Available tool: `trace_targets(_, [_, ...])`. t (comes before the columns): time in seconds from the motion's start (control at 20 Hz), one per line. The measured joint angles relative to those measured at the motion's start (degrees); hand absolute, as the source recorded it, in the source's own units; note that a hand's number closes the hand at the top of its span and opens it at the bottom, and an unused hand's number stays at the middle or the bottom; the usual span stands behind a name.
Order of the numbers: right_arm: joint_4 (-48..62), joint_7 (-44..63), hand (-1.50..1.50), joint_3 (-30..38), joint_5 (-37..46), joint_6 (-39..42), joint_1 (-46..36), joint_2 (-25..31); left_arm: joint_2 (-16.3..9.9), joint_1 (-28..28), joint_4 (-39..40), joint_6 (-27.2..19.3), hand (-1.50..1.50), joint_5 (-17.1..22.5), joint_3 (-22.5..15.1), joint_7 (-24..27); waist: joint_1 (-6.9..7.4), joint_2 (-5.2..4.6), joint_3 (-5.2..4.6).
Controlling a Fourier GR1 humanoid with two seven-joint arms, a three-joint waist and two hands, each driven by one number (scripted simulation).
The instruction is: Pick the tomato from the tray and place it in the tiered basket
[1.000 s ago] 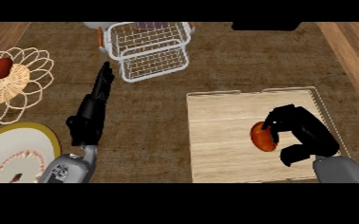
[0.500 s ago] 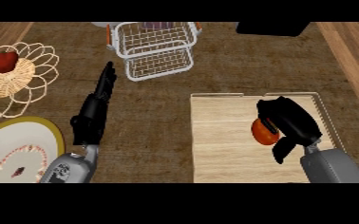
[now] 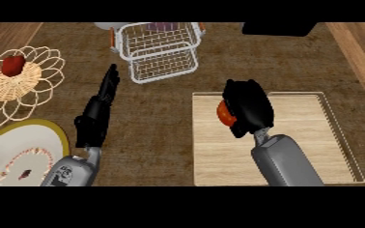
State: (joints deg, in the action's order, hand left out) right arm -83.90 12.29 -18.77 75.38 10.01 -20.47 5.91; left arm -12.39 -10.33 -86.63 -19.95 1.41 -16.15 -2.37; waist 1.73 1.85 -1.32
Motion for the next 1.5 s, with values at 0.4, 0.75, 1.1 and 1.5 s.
trace_targets(0.4, [-7.14, 28.79, 1.5, -6.28, -1.12, 13.59, -16.75, -5.04, 0.39, -0.48, 0.8, 0.73, 0.0, 0.26, -0.05, 0.74, 1.8, -0.5, 0.74])
trace_targets(0.75, [-6.72, 44.26, 1.5, -5.66, -15.22, 15.32, -32.88, -5.36, 1.91, -2.69, 1.05, 0.81, 0.0, -0.45, -1.26, 0.21, 3.32, -1.37, 1.01])
trace_targets(1.1, [4.61, 50.67, 1.5, -4.27, -27.01, 9.64, -48.8, -5.29, 2.73, -3.5, 2.19, 0.89, 0.0, -0.99, -1.42, 1.02, 3.64, -1.94, 1.03])
trace_targets(1.5, [23.67, 50.18, 1.5, -4.52, -30.27, 3.97, -61.63, -5.36, 2.41, -3.89, 1.88, 1.15, 0.0, -0.6, 0.26, 0.63, 2.73, -2.36, 1.07])
